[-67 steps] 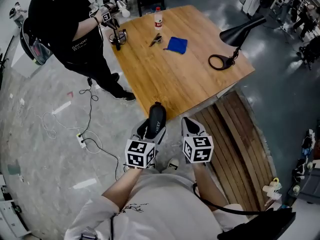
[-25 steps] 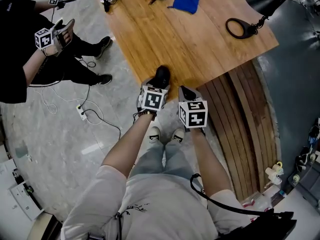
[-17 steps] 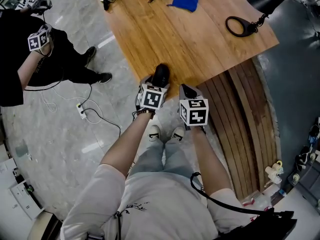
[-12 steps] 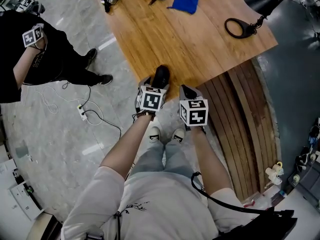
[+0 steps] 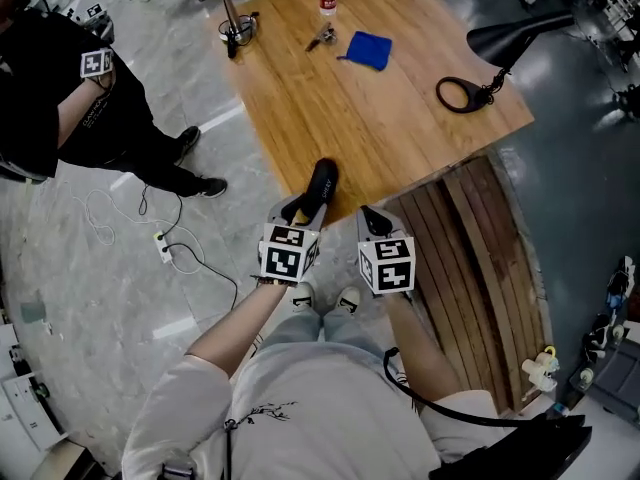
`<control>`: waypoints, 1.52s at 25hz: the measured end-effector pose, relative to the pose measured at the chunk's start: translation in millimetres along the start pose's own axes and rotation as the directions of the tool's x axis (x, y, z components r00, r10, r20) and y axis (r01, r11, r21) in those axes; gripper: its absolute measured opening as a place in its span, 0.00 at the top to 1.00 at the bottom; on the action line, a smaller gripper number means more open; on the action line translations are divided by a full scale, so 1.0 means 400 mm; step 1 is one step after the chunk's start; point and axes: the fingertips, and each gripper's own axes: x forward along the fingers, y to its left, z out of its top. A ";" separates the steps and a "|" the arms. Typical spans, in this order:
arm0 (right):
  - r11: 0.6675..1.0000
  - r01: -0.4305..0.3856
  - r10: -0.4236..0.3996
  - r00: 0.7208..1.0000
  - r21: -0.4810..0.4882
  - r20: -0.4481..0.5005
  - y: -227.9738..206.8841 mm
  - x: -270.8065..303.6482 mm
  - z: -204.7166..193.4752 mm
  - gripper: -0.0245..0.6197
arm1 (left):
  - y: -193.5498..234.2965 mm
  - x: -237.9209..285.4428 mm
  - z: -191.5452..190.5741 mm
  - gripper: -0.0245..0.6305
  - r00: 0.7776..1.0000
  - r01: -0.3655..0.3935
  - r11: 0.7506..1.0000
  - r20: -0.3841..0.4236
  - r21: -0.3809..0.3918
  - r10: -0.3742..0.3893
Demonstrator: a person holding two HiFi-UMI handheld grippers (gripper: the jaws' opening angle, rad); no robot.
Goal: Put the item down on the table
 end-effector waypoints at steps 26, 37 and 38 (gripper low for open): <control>0.998 -0.046 0.041 0.990 0.033 0.135 0.206 -0.310 0.001 0.96 | -0.207 -0.353 0.006 0.95 0.978 -0.018 0.999 0.206 0.036 0.010; 0.997 -0.070 0.066 0.987 0.022 0.146 0.240 -0.333 -0.003 0.96 | -0.230 -0.382 0.007 0.95 0.976 -0.018 0.998 0.220 0.061 0.004; 0.997 -0.071 0.067 0.987 0.020 0.146 0.243 -0.334 -0.003 0.96 | -0.228 -0.385 0.004 0.95 0.976 -0.021 0.998 0.218 0.062 0.007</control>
